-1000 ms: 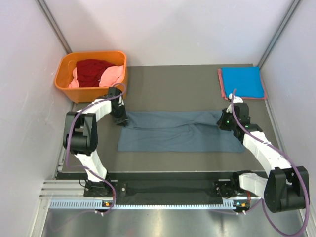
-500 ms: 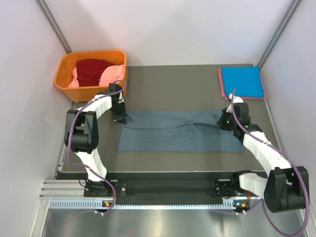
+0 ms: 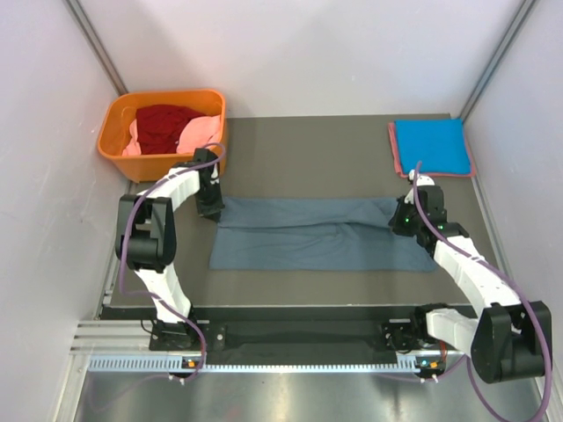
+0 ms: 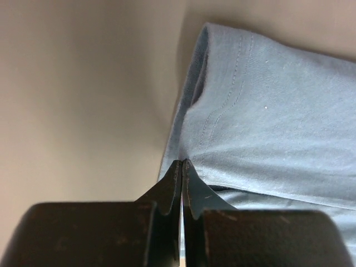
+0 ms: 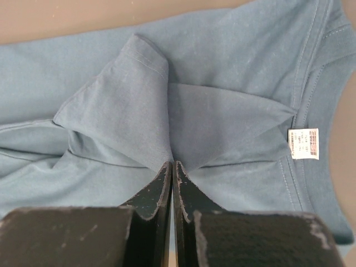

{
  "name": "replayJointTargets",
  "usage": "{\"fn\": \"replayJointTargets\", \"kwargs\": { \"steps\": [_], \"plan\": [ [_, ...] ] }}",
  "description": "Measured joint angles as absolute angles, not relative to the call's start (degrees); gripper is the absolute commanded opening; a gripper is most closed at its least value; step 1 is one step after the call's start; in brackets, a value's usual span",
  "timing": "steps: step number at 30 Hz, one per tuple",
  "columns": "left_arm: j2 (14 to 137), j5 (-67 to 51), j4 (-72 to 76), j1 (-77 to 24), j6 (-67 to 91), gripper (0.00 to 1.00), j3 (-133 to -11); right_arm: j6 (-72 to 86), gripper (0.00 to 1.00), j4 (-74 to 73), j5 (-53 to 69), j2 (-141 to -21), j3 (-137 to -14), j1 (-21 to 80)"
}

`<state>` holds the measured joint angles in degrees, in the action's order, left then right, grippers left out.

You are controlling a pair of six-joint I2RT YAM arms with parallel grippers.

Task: Fold and stack the t-shirts
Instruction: Fold the tshirt

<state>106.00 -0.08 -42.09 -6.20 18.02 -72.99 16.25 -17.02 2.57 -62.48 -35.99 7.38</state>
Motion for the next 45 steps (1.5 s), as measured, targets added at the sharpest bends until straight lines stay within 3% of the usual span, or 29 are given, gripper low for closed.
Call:
{"fn": "replayJointTargets", "kwargs": {
  "steps": [24, 25, 26, 29, 32, 39, 45],
  "plan": [
    [108.3, 0.3, -43.6, -6.2, 17.4, 0.0, -73.8, 24.7, 0.0, -23.6, -2.3, -60.4, -33.3, 9.4],
    [108.3, 0.3, -43.7, -6.2, 17.4, 0.0, -73.8, 25.2, 0.03, -23.6, -2.4, -60.5, -32.9, 9.6],
    [108.3, 0.4, -43.7, -6.2, 17.4, 0.09, -73.8, 25.7, 0.11, -23.7, -2.4, -60.7, -32.6, 9.7],
    [108.4, 1.3, -44.6, -6.3, 17.4, 0.18, -74.2, 26.7, 0.26, -24.5, -2.9, -62.2, -32.2, 9.8],
    [108.4, 2.4, -47.2, -6.6, 17.3, 0.22, -75.5, 27.4, 0.33, -27.1, -3.7, -63.3, -32.8, 9.9],
    [107.9, 0.4, -51.5, -7.7, 16.6, 0.25, -82.6, 23.5, 0.4, -28.5, -4.1, -64.8, -41.4, 9.9],
    [107.2, -15.4, -45.3, -8.0, 15.9, 0.27, -82.2, 15.4, 0.41, -25.7, 2.0, -76.1, -49.7, 9.8]
  ]
}}
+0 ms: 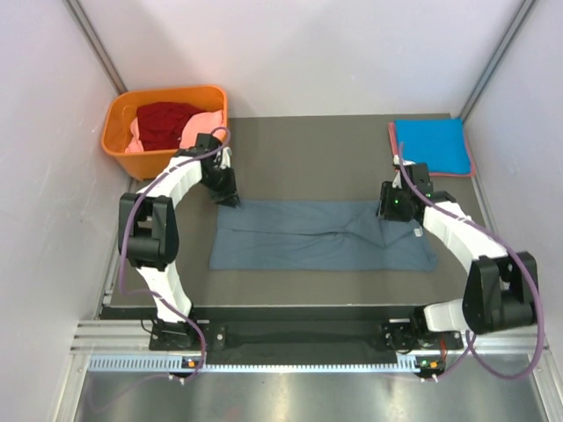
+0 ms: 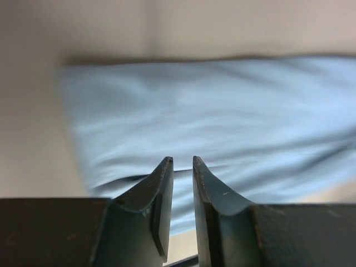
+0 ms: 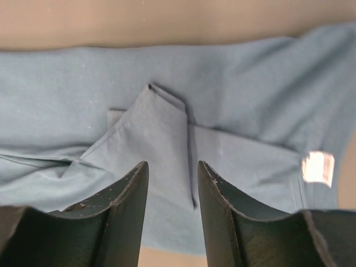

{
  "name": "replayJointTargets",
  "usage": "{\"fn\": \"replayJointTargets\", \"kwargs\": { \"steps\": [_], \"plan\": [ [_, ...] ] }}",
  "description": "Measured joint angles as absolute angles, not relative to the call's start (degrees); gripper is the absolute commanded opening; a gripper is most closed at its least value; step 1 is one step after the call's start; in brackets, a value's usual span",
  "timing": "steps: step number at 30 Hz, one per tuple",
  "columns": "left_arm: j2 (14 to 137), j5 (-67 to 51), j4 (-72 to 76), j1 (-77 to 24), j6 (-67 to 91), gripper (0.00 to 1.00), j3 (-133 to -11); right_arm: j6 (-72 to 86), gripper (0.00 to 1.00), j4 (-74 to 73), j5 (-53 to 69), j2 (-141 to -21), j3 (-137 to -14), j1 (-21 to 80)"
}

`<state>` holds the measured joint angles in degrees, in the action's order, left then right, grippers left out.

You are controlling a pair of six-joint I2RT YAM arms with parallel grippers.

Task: Fold and stack the t-shirts
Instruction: Fold the tshirt

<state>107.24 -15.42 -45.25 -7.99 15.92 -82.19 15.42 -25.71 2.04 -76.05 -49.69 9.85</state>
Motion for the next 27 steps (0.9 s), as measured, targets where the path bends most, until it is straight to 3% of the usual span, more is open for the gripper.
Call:
{"fn": "replayJointTargets", "kwargs": {
  "steps": [5, 13, 18, 21, 24, 25, 27],
  "plan": [
    [107.0, -24.8, -40.4, -11.0, 16.2, 0.27, -80.7, 11.8, 0.38, -25.9, 5.0, -82.9, -52.5, 9.6],
    [105.4, -19.0, -40.0, -17.0, 19.0, 0.3, -82.4, 9.4, 0.43, -24.3, 9.8, -89.7, -56.4, 9.5],
    [102.4, -17.6, -38.3, -19.2, 19.9, 0.31, -82.4, 8.3, 0.4, -23.3, 10.4, -91.6, -56.4, 9.5],
    [100.5, -18.2, -34.8, -21.3, 21.2, 0.31, -82.3, 8.1, 0.33, -22.8, 10.6, -91.9, -56.4, 9.8],
    [98.4, -19.2, -29.6, -24.3, 23.3, 0.31, -81.1, 8.2, 0.13, -22.2, 10.4, -92.2, -56.4, 10.5],
    [97.8, -19.8, -27.5, -25.1, 24.3, 0.31, -80.2, 8.3, 0.02, -22.2, 10.3, -92.3, -56.4, 10.9],
    [96.6, -21.5, -22.6, -26.8, 26.3, 0.31, -77.6, 8.6, 0.0, -22.2, 10.0, -92.3, -56.4, 12.0]
  ]
}}
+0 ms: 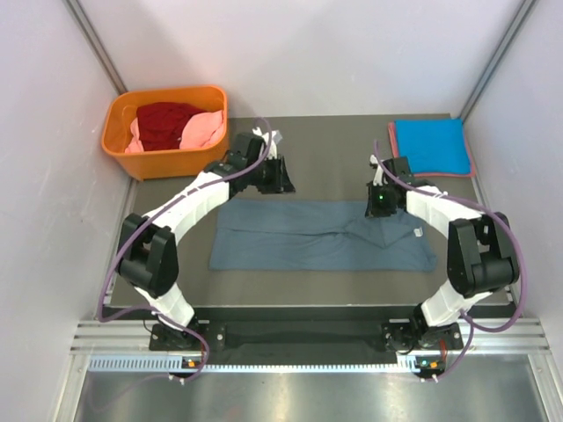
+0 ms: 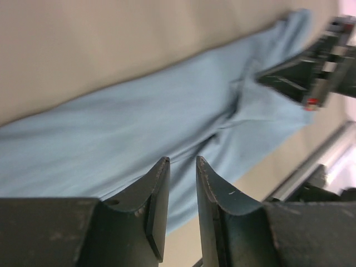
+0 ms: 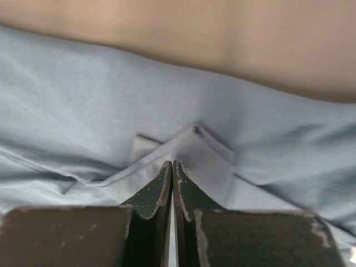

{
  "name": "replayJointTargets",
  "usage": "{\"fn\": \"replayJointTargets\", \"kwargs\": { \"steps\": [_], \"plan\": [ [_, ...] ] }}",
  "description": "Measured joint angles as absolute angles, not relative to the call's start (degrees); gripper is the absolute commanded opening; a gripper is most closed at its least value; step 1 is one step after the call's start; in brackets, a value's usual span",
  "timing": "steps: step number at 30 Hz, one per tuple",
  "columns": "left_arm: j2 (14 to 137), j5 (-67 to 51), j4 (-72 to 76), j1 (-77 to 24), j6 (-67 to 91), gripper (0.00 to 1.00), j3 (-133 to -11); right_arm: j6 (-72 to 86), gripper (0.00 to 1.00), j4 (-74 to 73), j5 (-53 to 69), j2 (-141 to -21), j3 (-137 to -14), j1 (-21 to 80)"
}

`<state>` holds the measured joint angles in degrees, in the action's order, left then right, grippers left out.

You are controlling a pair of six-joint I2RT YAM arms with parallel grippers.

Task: Fold and stack the t-shirts
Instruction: Fold the tshirt

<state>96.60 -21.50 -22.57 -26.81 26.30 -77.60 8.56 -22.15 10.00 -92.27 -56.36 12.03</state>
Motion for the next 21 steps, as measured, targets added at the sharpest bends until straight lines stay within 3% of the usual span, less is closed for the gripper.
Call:
{"fn": "replayJointTargets", "kwargs": {
  "steps": [8, 13, 21],
  "plan": [
    [101.1, -26.8, -9.4, -31.1, 30.2, 0.32, -73.3, 9.3, 0.01, -22.9, 10.7, -87.0, -56.2, 15.6],
    [109.5, -29.3, -3.5, -34.3, 30.3, 0.33, -75.7, 11.8, 0.28, -24.1, 9.0, -78.8, -55.3, 15.8],
    [122.8, -32.0, -2.5, -39.3, 30.1, 0.37, -87.0, 13.2, 0.37, -26.6, 6.9, -75.5, -54.7, 5.9]
  ]
}}
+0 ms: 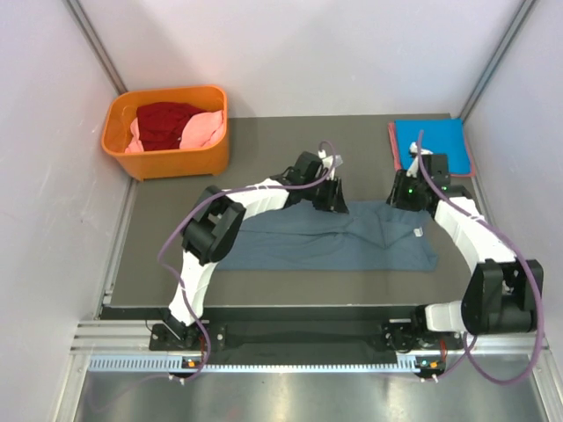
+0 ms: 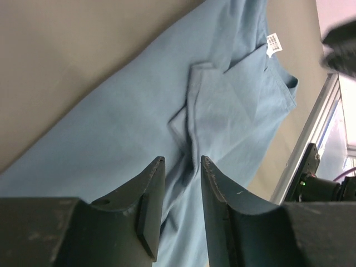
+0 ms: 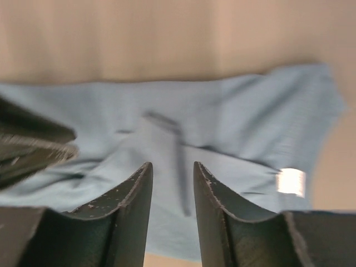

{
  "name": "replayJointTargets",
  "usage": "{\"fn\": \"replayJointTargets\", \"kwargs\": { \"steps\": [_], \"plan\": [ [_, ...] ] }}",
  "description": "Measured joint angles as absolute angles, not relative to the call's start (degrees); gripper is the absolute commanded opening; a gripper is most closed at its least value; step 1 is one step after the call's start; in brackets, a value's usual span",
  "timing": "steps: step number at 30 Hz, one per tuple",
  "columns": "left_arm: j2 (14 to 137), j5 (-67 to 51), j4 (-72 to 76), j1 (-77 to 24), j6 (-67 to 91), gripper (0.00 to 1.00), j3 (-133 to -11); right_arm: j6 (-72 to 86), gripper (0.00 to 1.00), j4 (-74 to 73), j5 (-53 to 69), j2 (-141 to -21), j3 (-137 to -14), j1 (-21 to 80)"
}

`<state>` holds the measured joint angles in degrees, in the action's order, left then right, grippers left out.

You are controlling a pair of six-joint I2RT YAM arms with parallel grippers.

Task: Fold and stack the t-shirts
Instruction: Fold the tshirt

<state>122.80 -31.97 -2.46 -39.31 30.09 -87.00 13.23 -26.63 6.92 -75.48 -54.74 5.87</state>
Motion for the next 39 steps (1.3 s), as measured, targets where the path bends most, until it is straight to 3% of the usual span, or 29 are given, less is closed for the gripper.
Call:
{"fn": "replayJointTargets", "kwargs": {
  "steps": [8, 21, 29, 36, 39],
  "plan": [
    [129.3, -33.5, -2.9, -42.5, 29.8, 0.39, -93.4, 9.3, 0.46, -28.8, 11.0, -87.5, -57.3, -4.0],
    [132.1, -35.8, -4.7, -44.0, 28.1, 0.38, -95.9, -0.9, 0.46, -29.0, 20.5, -95.9, -60.2, -4.7],
    [132.1, -37.8, -4.6, -44.4, 28.0, 0.24, -95.4, -3.2, 0.44, -29.6, 23.7, -97.7, -60.2, -4.7],
    [131.5, -38.2, -4.4, -44.5, 28.0, 0.17, -92.7, -4.0, 0.31, -30.5, 23.4, -98.6, -60.2, -4.7],
    [130.4, -38.3, -3.9, -44.7, 28.0, 0.19, -90.6, -4.1, 0.15, -30.9, 23.1, -98.6, -60.2, -4.7]
  ]
}}
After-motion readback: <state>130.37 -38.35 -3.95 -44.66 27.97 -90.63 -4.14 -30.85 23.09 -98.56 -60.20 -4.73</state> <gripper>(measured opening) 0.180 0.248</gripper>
